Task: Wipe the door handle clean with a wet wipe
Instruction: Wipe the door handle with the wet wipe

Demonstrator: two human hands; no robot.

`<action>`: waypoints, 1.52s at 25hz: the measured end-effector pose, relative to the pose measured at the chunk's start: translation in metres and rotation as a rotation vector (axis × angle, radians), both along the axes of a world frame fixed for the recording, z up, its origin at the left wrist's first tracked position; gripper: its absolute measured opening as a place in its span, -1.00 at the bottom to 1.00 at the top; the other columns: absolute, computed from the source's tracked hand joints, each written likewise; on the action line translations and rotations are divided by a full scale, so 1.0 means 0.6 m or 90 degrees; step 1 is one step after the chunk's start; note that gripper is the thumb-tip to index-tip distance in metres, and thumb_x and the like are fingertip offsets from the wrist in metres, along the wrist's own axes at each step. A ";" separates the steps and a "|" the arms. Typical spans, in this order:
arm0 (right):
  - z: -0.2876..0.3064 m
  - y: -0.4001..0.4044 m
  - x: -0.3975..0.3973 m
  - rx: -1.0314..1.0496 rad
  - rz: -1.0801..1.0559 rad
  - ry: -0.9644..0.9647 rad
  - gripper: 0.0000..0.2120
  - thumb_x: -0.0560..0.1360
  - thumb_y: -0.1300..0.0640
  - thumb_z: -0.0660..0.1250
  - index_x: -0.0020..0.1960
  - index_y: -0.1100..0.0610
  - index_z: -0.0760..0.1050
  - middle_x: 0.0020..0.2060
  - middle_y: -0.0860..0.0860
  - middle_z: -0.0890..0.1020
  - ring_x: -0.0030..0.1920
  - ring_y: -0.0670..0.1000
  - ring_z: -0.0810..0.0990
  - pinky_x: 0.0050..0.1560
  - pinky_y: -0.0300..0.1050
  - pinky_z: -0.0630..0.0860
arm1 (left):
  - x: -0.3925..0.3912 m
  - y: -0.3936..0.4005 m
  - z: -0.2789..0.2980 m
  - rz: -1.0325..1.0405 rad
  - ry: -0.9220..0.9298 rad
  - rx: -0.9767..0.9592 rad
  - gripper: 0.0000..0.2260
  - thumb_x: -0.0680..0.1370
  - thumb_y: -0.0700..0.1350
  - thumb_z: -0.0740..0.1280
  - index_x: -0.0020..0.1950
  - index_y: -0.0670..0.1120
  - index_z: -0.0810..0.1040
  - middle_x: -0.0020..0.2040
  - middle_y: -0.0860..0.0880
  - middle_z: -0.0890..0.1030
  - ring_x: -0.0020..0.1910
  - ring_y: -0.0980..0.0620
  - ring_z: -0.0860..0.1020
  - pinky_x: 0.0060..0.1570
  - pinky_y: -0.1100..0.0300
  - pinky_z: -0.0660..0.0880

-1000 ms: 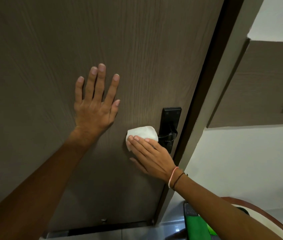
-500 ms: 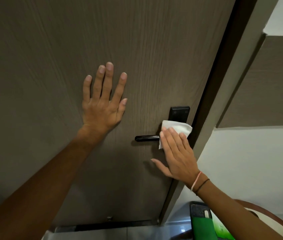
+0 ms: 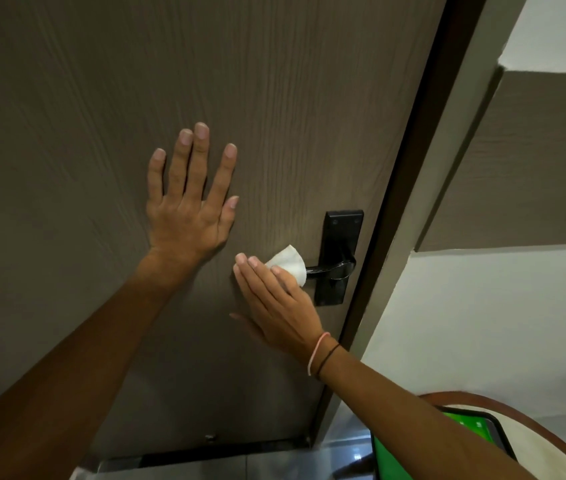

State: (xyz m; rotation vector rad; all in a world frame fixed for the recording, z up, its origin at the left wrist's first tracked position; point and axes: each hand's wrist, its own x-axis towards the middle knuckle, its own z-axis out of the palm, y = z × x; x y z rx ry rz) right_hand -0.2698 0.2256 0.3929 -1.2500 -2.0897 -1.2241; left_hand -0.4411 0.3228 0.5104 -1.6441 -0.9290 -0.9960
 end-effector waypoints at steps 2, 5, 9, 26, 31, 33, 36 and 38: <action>-0.015 -0.004 0.020 -0.003 0.013 -0.018 -0.11 0.63 -0.23 0.16 0.64 0.29 -0.19 0.56 0.14 0.21 0.61 0.15 -0.01 0.65 0.06 -0.27 | -0.001 0.001 0.000 -0.002 0.002 0.005 -0.40 0.71 0.08 0.10 0.71 -0.06 0.00 0.59 -0.30 0.23 0.68 -0.08 -0.23 0.66 -0.11 -0.19; -0.032 -0.023 0.064 -0.016 0.032 0.045 -0.11 0.62 -0.21 0.19 0.65 0.26 -0.19 0.53 0.17 0.24 0.63 0.15 -0.02 0.66 0.07 -0.24 | -0.002 0.002 -0.002 0.000 0.004 0.015 -0.41 0.71 0.07 0.08 0.70 -0.07 0.02 0.59 -0.30 0.22 0.69 -0.09 -0.21 0.66 -0.11 -0.18; -0.034 -0.044 0.128 -0.010 0.001 0.154 -0.19 0.65 -0.16 0.16 0.66 0.23 -0.13 0.51 0.20 0.28 0.64 0.16 0.02 0.68 0.06 -0.14 | 0.000 0.006 -0.005 0.002 0.005 0.025 -0.41 0.71 0.08 0.04 0.71 -0.06 -0.01 0.61 -0.27 0.16 0.69 -0.09 -0.20 0.66 -0.12 -0.17; -0.002 0.000 -0.012 -0.062 -0.034 0.164 -0.21 0.57 -0.36 0.18 0.52 0.23 0.26 0.35 0.18 0.40 0.40 0.19 0.37 0.61 0.02 -0.11 | 0.001 0.007 -0.008 0.001 0.003 0.016 -0.41 0.72 0.09 0.04 0.71 -0.05 -0.03 0.62 -0.25 0.14 0.69 -0.08 -0.22 0.67 -0.11 -0.18; -0.017 0.005 0.003 0.010 0.004 0.113 -0.18 0.64 -0.21 0.19 0.66 0.22 -0.07 0.59 0.16 0.19 0.67 0.15 -0.03 0.66 0.06 -0.18 | 0.000 0.003 -0.006 -0.003 -0.002 0.017 -0.39 0.71 0.09 0.10 0.71 -0.06 0.00 0.61 -0.27 0.18 0.69 -0.08 -0.21 0.66 -0.11 -0.18; -0.029 -0.005 0.035 -0.003 0.009 0.105 -0.20 0.64 -0.15 0.21 0.66 0.21 -0.07 0.61 0.16 0.14 0.68 0.12 -0.12 0.67 0.06 -0.18 | -0.002 0.003 -0.005 -0.002 -0.003 0.016 -0.39 0.71 0.09 0.11 0.71 -0.05 0.00 0.61 -0.26 0.17 0.69 -0.08 -0.22 0.66 -0.11 -0.18; -0.044 -0.026 0.107 -0.008 -0.054 0.101 -0.27 0.59 -0.10 0.27 0.60 0.24 0.12 0.53 0.21 0.25 0.65 0.17 -0.01 0.67 0.07 -0.18 | -0.001 0.005 -0.007 -0.004 -0.006 0.015 -0.40 0.71 0.09 0.10 0.71 -0.05 0.01 0.61 -0.25 0.19 0.69 -0.08 -0.22 0.66 -0.12 -0.16; -0.046 -0.036 0.151 -0.008 -0.095 0.133 -0.27 0.56 -0.11 0.29 0.56 0.26 0.17 0.53 0.24 0.24 0.60 0.21 0.08 0.67 0.07 -0.17 | 0.001 0.006 -0.007 -0.007 -0.011 0.015 -0.40 0.71 0.09 0.09 0.71 -0.04 0.01 0.61 -0.25 0.19 0.69 -0.07 -0.20 0.66 -0.12 -0.15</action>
